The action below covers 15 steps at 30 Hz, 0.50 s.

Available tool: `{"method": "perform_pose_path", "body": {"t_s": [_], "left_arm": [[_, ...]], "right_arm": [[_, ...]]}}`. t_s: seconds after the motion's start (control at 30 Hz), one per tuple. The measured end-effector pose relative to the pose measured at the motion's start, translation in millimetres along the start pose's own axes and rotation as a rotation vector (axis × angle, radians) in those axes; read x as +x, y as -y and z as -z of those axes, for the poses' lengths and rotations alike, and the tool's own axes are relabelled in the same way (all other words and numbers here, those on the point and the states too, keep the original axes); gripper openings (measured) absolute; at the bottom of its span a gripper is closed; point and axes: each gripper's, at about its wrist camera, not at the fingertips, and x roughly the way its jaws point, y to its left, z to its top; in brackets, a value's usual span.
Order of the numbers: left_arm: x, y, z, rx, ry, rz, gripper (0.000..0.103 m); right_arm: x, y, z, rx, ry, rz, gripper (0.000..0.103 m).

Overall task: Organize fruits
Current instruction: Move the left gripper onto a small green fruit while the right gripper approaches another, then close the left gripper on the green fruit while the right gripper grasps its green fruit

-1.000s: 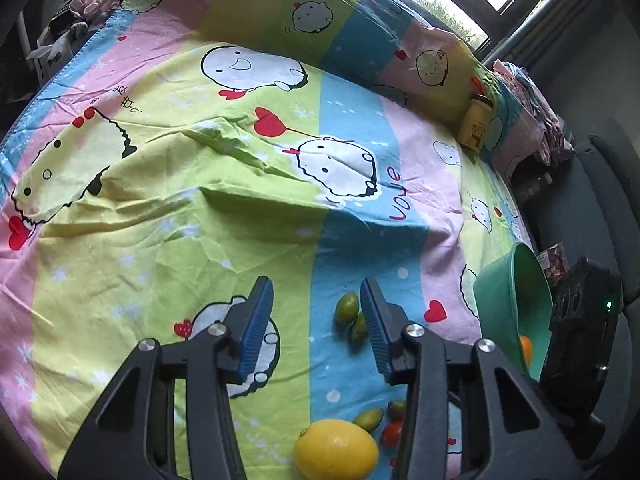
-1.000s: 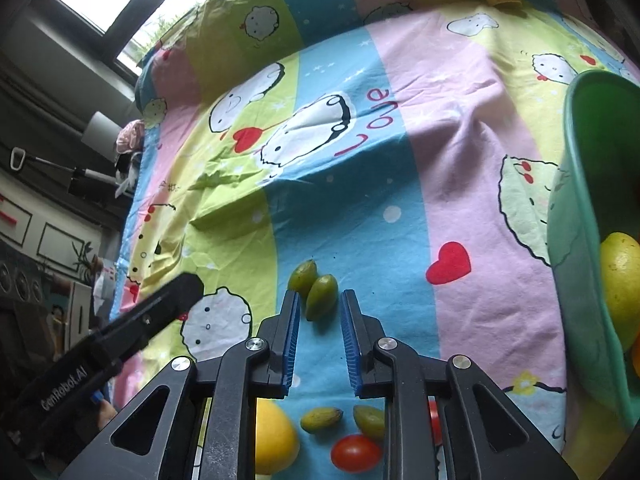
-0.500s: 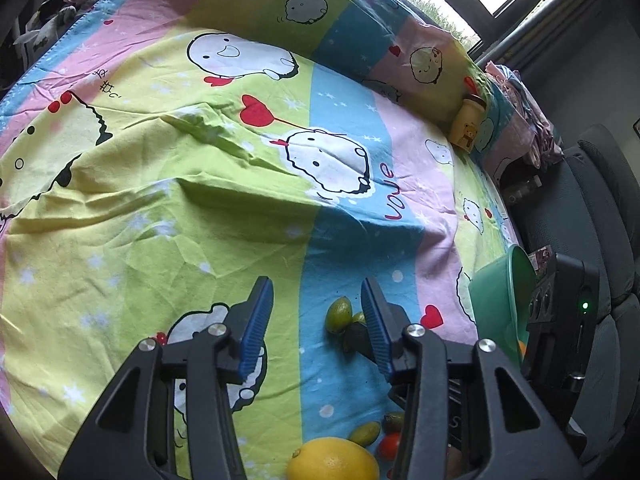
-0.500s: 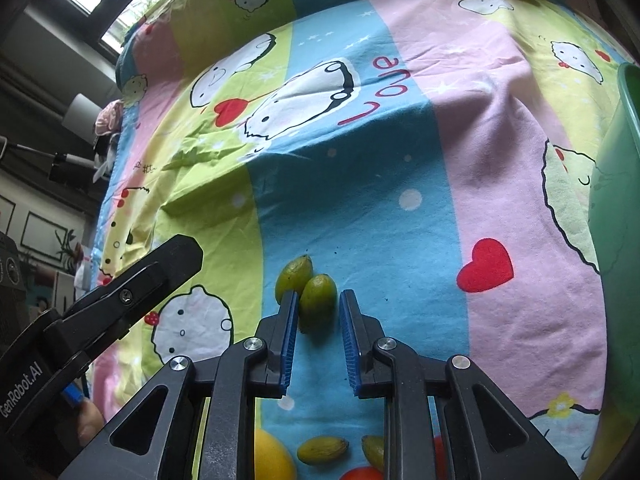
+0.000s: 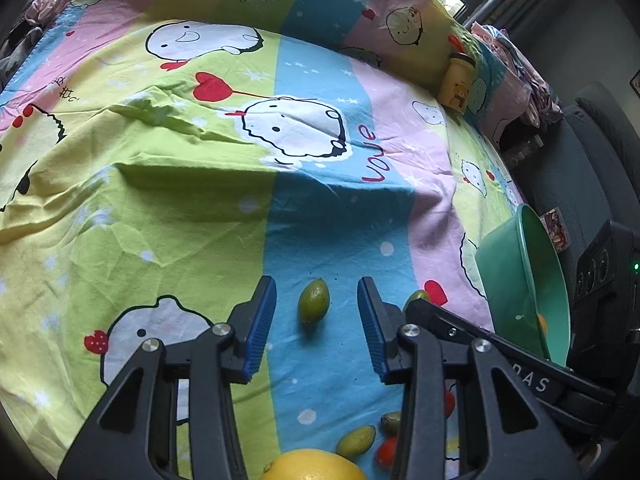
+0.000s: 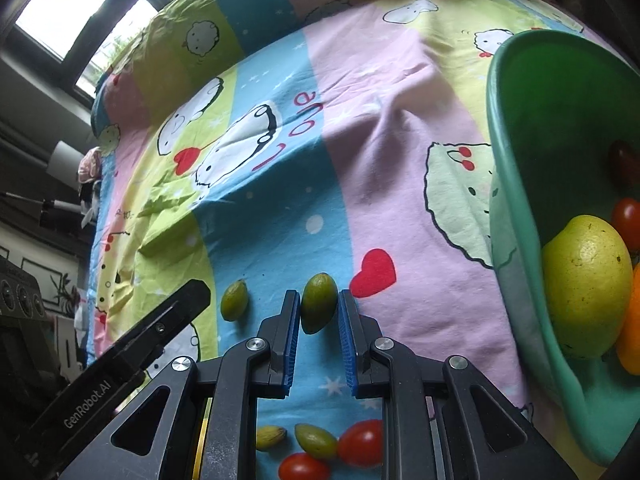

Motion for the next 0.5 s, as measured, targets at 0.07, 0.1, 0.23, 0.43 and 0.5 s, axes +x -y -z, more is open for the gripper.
{"method": "perform_pose_path", "body": {"t_s": [0.07, 0.1, 0.23, 0.43, 0.5], "left_arm": [[5, 4, 2, 0.017, -0.006, -0.006, 0.036], [7, 5, 3, 0.023, -0.012, -0.008, 0.035], [15, 5, 5, 0.031, -0.035, -0.019, 0.031], [20, 3, 5, 0.007, -0.047, -0.006, 0.026], [21, 3, 5, 0.005, -0.056, -0.007, 0.024]], "right_arm": [[-1, 2, 0, 0.007, -0.001, -0.005, 0.021], [-1, 2, 0, 0.009, -0.003, -0.008, 0.021], [-1, 2, 1, 0.014, -0.004, -0.016, 0.021], [-2, 2, 1, 0.008, -0.006, -0.024, 0.021], [-2, 3, 1, 0.011, -0.006, -0.028, 0.021]]}}
